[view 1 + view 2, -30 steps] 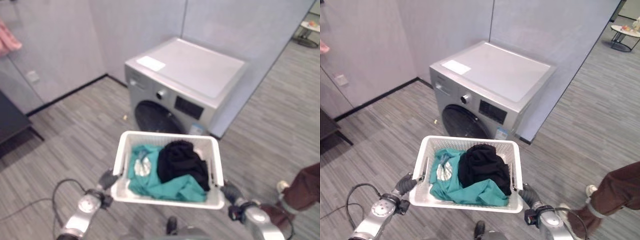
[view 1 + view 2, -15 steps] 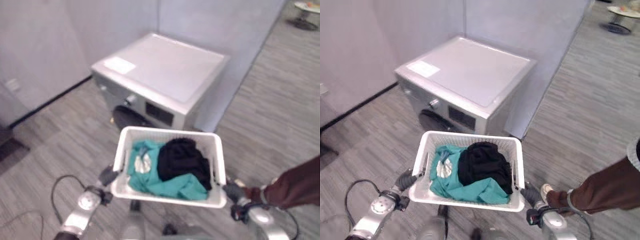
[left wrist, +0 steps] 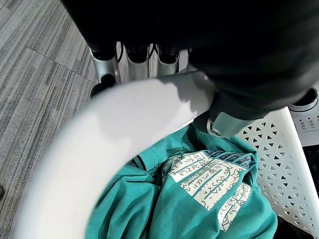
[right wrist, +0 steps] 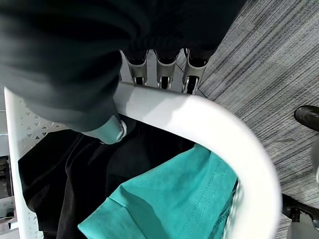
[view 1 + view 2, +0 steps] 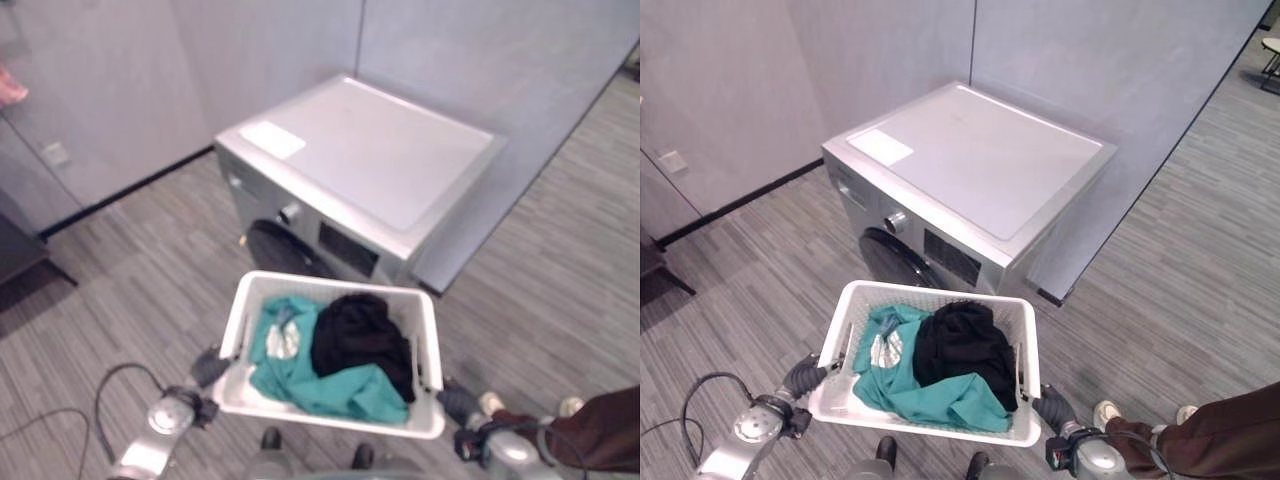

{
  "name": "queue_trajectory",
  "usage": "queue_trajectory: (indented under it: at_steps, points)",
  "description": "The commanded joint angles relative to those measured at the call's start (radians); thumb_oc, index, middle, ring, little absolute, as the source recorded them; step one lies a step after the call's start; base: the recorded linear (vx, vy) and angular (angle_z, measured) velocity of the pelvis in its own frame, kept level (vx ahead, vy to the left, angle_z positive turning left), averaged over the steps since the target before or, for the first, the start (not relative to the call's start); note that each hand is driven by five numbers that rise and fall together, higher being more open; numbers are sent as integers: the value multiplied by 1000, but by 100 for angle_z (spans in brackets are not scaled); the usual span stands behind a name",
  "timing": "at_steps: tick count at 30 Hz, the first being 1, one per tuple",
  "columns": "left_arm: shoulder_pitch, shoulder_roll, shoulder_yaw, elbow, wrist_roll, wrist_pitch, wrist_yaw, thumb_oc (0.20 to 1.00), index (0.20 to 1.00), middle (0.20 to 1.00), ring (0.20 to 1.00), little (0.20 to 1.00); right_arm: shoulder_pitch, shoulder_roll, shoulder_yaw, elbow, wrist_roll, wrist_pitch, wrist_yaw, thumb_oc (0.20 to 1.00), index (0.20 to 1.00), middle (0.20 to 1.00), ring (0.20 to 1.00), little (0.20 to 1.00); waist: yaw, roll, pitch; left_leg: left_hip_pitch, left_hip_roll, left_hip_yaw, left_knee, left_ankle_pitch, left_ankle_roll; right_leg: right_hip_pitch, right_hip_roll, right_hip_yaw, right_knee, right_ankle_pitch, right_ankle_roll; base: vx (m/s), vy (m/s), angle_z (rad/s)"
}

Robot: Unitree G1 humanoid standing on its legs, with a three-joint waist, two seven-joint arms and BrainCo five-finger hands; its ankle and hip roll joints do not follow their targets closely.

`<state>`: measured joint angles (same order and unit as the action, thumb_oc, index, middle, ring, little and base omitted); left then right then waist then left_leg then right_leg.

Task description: Grab the laundry basket,head to the washer,open it,put in the laundry and shut it.

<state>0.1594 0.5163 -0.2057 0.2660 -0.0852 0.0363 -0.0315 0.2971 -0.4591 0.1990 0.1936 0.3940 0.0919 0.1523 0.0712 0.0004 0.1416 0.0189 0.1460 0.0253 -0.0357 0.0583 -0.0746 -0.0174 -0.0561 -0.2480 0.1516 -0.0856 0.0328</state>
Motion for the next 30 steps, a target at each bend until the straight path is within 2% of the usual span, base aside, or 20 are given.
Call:
queue_trajectory:
  at_steps: [1,23,24,30]
  points:
    - [-95,-5,67,-87,-131,-106,-18,200,200,200,200,200,-60,47,-32,-99,76,-108,104,200,200,200,200,200,28,-52,-61,1,-18,7,18,-21,18,106,-60,12,-173,74,83,-2,30,-3]
    - [-52,-27,80,-17,-113,-90,-30,200,200,200,200,200,-21,47,-82,-66,-1,-103,97,200,200,200,200,200,4,-31,-81,33,-53,12,-32,-28,36,109,-92,6,-193,98,105,-5,20,-1]
    - [-52,-96,111,31,-179,-75,-4,200,200,200,200,200,-57,-13,-208,1,61,-139,38,200,200,200,200,200,-95,49,-43,-51,39,31,43,-59,-20,22,-79,73,-147,27,55,-17,56,0]
    - [-25,-90,124,35,-180,-82,-4,200,200,200,200,200,-78,8,-189,34,28,-136,34,200,200,200,200,200,-80,56,-51,-9,-8,69,5,-90,3,14,-121,86,-162,69,90,-15,98,-24]
